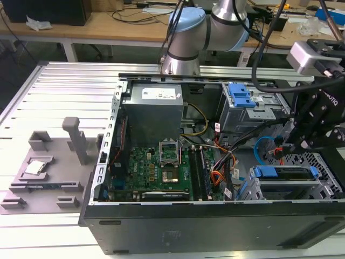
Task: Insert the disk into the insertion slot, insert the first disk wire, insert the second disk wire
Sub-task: 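Insert the first disk wire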
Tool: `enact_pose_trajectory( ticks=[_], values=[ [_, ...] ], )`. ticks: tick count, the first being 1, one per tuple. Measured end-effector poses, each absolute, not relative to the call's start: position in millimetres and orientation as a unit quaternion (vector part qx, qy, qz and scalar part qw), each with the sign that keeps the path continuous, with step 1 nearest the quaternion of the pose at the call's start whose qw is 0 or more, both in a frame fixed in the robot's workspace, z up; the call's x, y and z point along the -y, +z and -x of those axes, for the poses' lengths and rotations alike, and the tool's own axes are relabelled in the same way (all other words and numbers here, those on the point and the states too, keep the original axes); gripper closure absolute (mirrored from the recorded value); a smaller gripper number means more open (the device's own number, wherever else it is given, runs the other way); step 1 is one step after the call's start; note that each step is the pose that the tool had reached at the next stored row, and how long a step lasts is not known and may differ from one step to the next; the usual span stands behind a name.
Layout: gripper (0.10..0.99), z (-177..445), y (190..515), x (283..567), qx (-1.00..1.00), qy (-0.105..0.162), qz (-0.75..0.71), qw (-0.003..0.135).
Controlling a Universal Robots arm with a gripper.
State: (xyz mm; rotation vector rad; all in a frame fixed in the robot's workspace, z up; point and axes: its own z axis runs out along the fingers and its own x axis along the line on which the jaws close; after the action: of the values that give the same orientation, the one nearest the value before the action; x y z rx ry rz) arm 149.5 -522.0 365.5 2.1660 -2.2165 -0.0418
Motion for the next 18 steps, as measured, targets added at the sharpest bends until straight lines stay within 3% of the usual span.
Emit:
enact_pose_trajectory(
  ticks=[9,12,18],
  values=[
    [0.784,-149.6,357.2,520.4,0.715,-0.008,-0.698,0.026],
    [0.906,-149.6,357.2,520.4,0.715,-0.007,-0.698,0.027],
    [0.906,-149.6,357.2,520.4,0.715,-0.004,-0.698,0.030]
  ],
)
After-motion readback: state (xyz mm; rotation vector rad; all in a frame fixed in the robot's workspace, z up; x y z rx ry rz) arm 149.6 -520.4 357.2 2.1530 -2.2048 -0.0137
